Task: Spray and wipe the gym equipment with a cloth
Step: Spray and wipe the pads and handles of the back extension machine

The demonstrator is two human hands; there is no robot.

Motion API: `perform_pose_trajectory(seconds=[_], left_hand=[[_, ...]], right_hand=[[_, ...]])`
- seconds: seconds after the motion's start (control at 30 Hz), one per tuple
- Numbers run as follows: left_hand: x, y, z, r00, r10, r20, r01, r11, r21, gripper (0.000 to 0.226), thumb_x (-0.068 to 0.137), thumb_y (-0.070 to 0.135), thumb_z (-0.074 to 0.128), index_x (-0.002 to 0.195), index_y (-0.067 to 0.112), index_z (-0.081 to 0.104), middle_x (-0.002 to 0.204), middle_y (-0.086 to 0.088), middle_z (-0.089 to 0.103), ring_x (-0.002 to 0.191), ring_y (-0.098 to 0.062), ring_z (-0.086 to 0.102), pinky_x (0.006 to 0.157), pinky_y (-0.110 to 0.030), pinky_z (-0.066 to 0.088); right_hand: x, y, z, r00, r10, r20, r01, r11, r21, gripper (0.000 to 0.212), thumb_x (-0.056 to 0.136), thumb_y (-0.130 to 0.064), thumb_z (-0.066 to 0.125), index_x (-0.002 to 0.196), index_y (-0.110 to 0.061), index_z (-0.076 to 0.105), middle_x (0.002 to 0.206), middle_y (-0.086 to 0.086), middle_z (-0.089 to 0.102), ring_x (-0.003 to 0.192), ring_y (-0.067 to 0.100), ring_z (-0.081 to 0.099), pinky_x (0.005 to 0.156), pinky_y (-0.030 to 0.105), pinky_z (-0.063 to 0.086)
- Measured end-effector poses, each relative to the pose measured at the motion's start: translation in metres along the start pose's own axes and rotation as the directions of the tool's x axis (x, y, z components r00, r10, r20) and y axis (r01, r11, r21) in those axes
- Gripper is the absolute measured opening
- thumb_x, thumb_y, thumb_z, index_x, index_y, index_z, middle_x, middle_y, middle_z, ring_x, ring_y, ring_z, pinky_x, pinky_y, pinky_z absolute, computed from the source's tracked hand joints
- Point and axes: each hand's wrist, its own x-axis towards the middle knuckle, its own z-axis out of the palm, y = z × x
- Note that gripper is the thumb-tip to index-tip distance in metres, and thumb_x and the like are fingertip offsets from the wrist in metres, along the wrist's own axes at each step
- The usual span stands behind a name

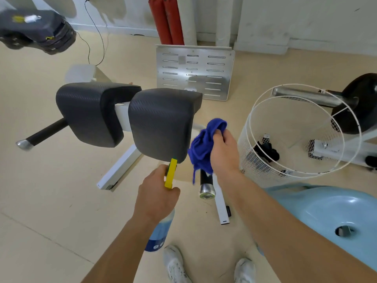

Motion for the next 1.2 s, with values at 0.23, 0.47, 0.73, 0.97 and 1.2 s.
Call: perform_pose_trajectory(seconds=[0.23,0.47,0.73,0.97,1.2], left_hand=[[0.035,0.001,-0.033,0.992,0.068,-0.108,-0.082,0.988,-0.133,0.037,0.077,0.004,0.075,0.091,0.029,0.053,0.072,0.005,0.057,0.068,-0.016,0.055,0.061,-0.028,0.044],[0.058,-0.018,-0.051,0.987,0.127,-0.102,-0.147,0.964,-0.223,0.037,0.073,-0.001,0.075,0.090,0.027,0.059,0.069,0.004,0.056,0.058,-0.016,0.049,0.058,-0.028,0.041],[0.074,-0.049,-0.064,0.985,0.156,-0.078,-0.168,0.969,-0.180,0.037,0.079,0.000,0.077,0.085,0.029,0.054,0.067,0.011,0.053,0.061,-0.016,0.053,0.060,-0.019,0.038],[0.088,-0.059,-0.080,0.984,0.160,-0.074,-0.172,0.967,-0.190,0.035,0.079,0.001,0.078,0.091,0.026,0.057,0.068,0.006,0.055,0.063,-0.017,0.054,0.058,-0.019,0.038],[0.097,-0.052,-0.091,0.975,0.212,-0.068,-0.222,0.952,-0.212,0.030,0.077,-0.002,0.076,0.094,0.017,0.062,0.068,0.001,0.055,0.063,-0.018,0.052,0.057,-0.021,0.039]], right_hand=[[0.044,-0.013,0.081,0.952,-0.306,-0.031,0.307,0.951,0.028,0.026,0.106,-0.029,0.041,0.123,-0.016,0.055,0.123,0.004,0.055,0.098,-0.006,0.052,0.089,0.011,0.042],[0.010,0.041,0.132,0.880,-0.213,-0.425,0.281,0.954,0.102,0.027,0.098,-0.024,0.055,0.115,-0.040,0.042,0.115,-0.003,0.055,0.095,-0.001,0.057,0.078,0.015,0.046],[-0.036,0.152,0.142,0.944,0.205,-0.259,-0.209,0.978,0.013,0.030,0.091,-0.006,0.051,0.100,-0.034,0.047,0.103,0.002,0.062,0.095,0.028,0.061,0.074,0.026,0.050],[-0.019,0.049,0.139,0.819,-0.122,-0.560,0.178,0.983,0.045,0.029,0.087,-0.011,0.064,0.102,-0.034,0.054,0.115,-0.009,0.047,0.099,0.001,0.054,0.074,0.007,0.045],[0.007,0.042,0.147,0.686,-0.628,-0.366,0.278,0.692,-0.666,0.026,0.074,-0.029,0.075,0.095,-0.020,0.063,0.107,0.007,0.049,0.095,0.024,0.046,0.066,0.009,0.027]])
